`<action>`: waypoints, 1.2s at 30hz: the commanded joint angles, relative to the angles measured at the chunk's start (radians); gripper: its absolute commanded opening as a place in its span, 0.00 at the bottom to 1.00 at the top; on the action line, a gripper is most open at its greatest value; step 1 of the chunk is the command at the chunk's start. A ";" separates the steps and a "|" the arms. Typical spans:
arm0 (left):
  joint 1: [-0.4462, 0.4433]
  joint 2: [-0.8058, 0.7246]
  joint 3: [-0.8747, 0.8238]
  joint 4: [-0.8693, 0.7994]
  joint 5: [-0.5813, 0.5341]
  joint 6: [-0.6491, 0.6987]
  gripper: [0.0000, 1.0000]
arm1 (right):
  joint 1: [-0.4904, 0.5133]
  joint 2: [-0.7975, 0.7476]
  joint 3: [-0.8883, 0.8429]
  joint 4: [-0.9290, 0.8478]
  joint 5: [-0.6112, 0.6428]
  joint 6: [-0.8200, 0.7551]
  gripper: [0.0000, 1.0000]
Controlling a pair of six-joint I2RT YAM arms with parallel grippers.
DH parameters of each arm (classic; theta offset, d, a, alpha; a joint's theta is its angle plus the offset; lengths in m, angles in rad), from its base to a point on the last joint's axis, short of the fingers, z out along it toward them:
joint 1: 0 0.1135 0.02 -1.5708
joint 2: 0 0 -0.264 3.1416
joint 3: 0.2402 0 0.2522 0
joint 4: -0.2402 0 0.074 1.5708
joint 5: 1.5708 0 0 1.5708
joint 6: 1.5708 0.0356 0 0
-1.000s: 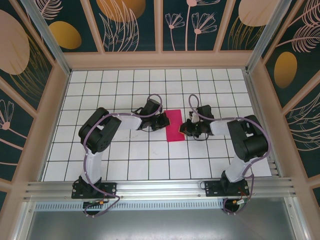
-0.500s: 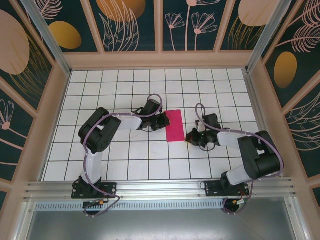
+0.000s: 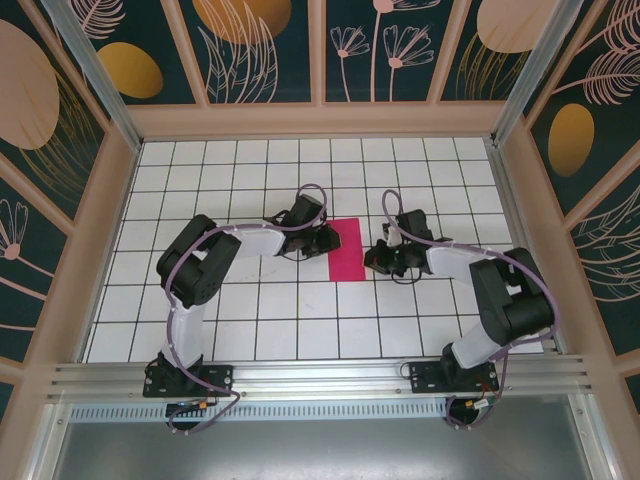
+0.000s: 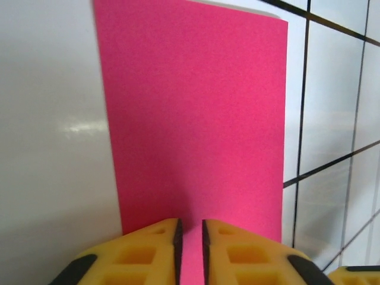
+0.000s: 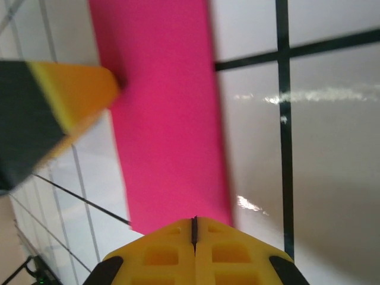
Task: Fold a paper plane with a square sheet of paper (pick it up from the middle)
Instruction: First fold in half a square sheet of paper at the center of the table.
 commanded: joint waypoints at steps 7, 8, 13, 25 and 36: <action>0.055 -0.154 0.026 -0.091 -0.089 0.051 0.31 | 0.109 0.067 0.013 0.040 0.092 0.083 0.00; 0.064 -0.173 0.004 -0.082 -0.101 0.045 0.31 | 0.127 0.072 0.013 0.047 0.101 0.101 0.00; 0.119 -0.281 -0.136 -0.035 -0.151 0.012 0.31 | 0.228 0.114 0.031 0.119 0.153 0.236 0.00; 0.147 -0.533 -0.397 -0.019 -0.326 -0.032 0.33 | 0.355 0.186 0.249 0.064 0.375 0.329 0.00; 0.148 -0.619 -0.532 0.125 -0.289 -0.039 0.41 | 0.261 0.411 0.574 -0.106 0.321 0.114 0.00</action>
